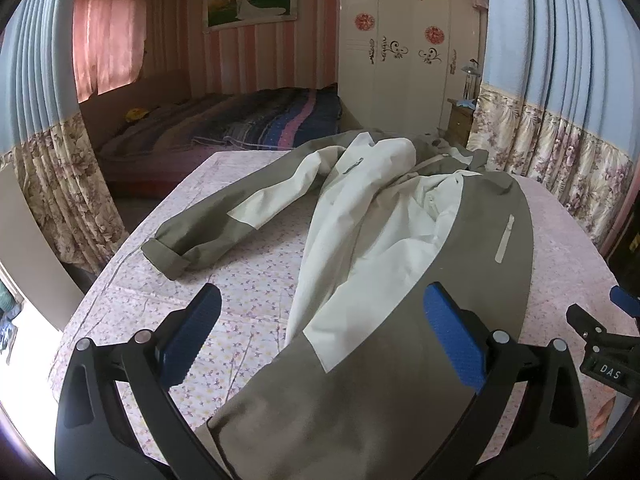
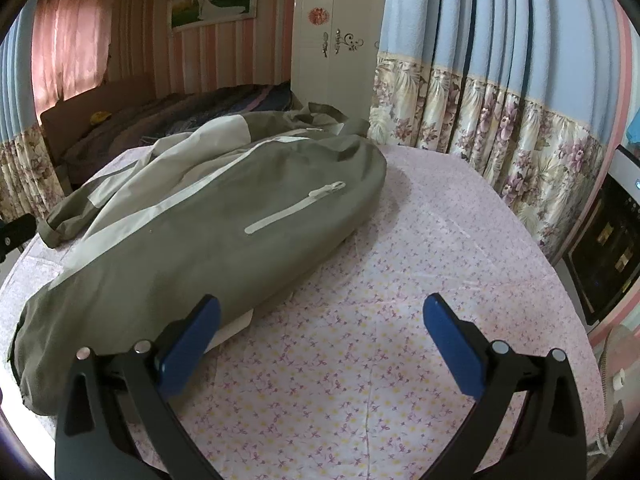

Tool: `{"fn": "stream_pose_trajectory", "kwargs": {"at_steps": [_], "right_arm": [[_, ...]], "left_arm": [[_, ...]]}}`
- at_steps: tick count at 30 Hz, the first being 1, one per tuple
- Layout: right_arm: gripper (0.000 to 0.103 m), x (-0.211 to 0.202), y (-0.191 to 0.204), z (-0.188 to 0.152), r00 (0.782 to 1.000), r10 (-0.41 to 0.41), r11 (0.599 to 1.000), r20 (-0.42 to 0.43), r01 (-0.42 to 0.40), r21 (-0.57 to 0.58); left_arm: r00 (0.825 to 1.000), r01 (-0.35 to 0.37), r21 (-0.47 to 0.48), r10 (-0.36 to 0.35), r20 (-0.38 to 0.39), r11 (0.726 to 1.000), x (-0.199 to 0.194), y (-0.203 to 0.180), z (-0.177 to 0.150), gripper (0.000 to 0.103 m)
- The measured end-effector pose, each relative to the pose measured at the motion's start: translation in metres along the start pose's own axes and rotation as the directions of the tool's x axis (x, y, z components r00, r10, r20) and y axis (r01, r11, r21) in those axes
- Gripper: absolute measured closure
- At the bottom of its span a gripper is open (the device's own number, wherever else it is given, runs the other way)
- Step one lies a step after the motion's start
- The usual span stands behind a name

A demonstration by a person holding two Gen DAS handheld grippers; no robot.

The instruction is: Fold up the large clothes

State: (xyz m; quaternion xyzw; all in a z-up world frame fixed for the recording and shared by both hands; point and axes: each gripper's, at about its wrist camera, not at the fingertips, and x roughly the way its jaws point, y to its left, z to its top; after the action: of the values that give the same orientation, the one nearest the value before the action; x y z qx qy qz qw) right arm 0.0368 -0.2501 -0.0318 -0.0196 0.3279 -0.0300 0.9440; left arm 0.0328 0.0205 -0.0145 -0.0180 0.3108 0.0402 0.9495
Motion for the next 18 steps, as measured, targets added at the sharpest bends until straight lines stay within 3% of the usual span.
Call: {"fn": "stream_pose_trajectory", "kwargs": {"at_steps": [8, 18], "right_arm": [[0.002, 0.001, 0.009, 0.001, 1.000, -0.006, 1.000, -0.005, 0.006, -0.025], [0.002, 0.008, 0.017, 0.006, 0.994, 0.094, 0.995, -0.048, -0.093, 0.029]], "left_arm": [[1.000, 0.008, 0.014, -0.008, -0.018, 1.000, 0.007, 0.010, 0.000, 0.003], [1.000, 0.016, -0.004, -0.016, -0.026, 1.000, 0.012, 0.036, 0.001, 0.003]]}}
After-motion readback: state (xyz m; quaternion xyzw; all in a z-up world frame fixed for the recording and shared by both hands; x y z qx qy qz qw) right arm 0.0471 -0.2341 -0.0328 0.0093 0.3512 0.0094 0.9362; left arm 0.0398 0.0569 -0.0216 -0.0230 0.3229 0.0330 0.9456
